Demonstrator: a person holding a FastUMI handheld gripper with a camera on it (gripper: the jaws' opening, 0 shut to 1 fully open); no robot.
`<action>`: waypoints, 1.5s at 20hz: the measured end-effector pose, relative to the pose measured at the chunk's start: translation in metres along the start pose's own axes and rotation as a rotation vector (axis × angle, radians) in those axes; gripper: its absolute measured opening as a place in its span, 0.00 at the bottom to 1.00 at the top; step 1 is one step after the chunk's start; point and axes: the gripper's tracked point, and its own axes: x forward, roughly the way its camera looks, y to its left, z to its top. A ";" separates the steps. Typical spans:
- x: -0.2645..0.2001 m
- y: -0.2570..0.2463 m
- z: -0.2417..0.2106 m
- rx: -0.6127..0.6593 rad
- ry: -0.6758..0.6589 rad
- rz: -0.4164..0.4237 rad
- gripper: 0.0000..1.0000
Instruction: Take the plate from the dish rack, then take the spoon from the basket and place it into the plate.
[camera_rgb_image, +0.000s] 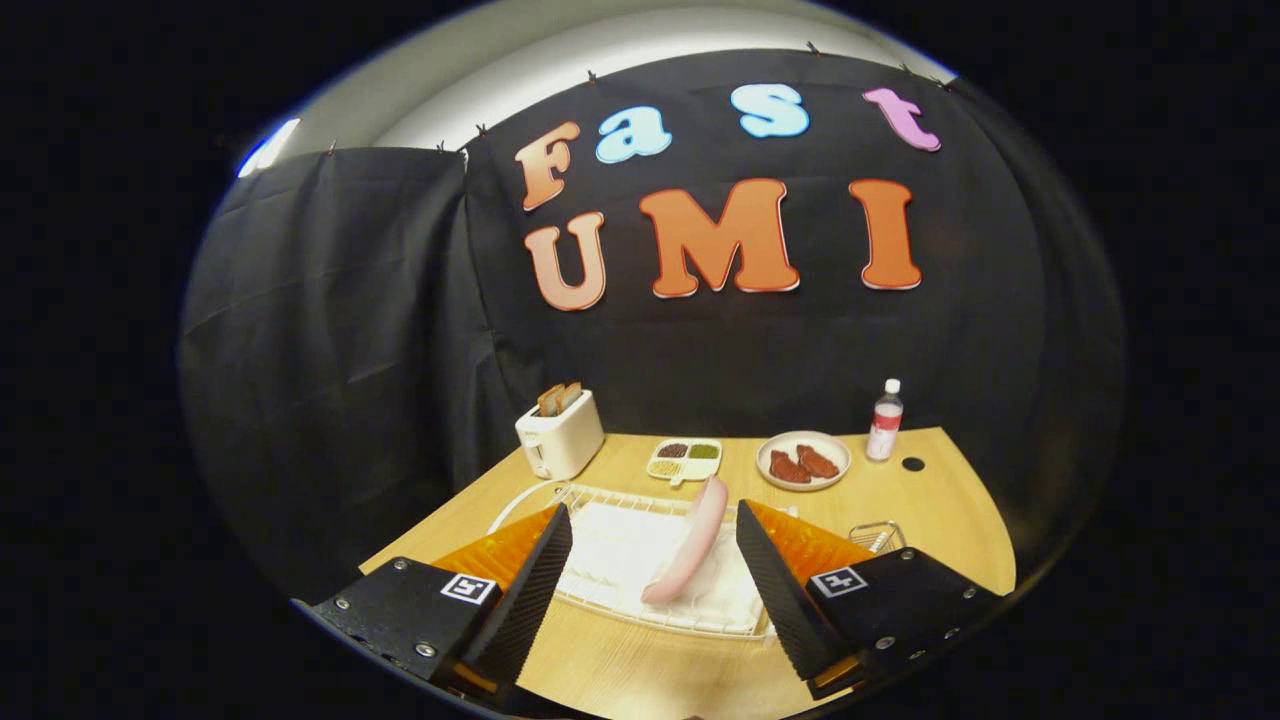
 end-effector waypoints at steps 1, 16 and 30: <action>0.004 0.003 -0.002 -0.001 0.023 0.006 0.98; 0.091 -0.024 -0.061 0.028 0.429 -0.114 0.89; 0.155 -0.044 -0.108 0.085 0.612 -0.234 0.68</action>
